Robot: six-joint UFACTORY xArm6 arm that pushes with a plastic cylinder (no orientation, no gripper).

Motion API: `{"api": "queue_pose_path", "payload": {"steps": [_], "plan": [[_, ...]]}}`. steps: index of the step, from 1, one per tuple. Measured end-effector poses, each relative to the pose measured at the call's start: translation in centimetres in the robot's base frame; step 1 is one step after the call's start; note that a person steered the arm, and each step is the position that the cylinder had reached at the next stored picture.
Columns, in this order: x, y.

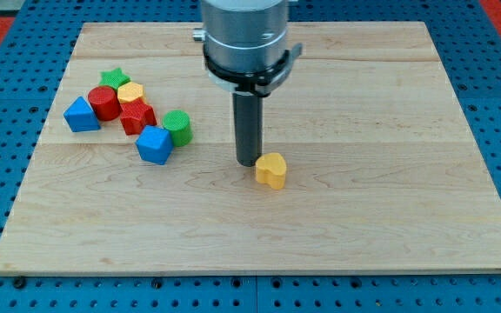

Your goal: Push yellow heart towards center right

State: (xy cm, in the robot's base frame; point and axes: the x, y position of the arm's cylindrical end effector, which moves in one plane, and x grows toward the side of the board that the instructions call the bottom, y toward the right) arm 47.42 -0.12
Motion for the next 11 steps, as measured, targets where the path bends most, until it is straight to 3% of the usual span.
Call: {"api": "queue_pose_path", "payload": {"steps": [3, 5, 7, 8, 9, 10, 11], "plan": [[0.0, -9.7], [4.1, -7.4], [0.0, 3.4], [0.2, 6.0], [0.6, 1.7], [5.3, 3.8], [5.3, 7.6]]}}
